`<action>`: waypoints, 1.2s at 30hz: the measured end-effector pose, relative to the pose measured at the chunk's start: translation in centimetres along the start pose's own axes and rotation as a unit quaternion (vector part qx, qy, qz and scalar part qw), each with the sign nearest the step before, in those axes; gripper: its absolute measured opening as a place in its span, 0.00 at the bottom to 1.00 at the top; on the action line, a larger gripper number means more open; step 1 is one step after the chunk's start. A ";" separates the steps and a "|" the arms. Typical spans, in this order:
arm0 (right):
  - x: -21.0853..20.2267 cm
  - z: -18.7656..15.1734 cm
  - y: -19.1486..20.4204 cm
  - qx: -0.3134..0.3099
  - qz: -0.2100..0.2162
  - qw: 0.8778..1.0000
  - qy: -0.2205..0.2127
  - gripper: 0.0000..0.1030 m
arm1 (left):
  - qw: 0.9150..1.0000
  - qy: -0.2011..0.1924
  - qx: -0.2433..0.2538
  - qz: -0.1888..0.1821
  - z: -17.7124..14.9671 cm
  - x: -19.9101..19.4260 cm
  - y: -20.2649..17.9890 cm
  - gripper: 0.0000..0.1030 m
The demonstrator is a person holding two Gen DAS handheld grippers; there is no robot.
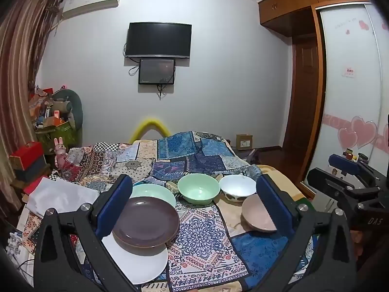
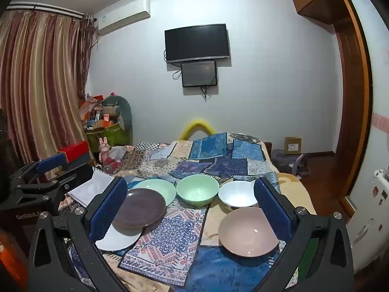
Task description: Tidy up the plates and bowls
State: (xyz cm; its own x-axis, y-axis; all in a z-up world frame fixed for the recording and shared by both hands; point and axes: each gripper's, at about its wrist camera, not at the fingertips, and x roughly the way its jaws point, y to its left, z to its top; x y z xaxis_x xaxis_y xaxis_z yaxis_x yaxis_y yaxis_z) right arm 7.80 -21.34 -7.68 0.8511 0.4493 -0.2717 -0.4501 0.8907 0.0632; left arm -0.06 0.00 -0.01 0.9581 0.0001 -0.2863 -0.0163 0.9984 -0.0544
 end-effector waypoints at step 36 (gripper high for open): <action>0.0 0.3 0.2 -0.003 0.001 1.000 -0.005 1.00 | 1.000 -0.005 -0.005 0.011 0.0 0.1 -0.1 1.00</action>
State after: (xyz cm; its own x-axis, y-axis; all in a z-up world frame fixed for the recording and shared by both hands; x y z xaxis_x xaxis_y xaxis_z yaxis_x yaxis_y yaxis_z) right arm 7.83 -21.16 -7.34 0.8529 0.4518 -0.2616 -0.4536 0.8894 0.0571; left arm 0.01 -0.13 -0.06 0.9601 0.0235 -0.2788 -0.0413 0.9974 -0.0583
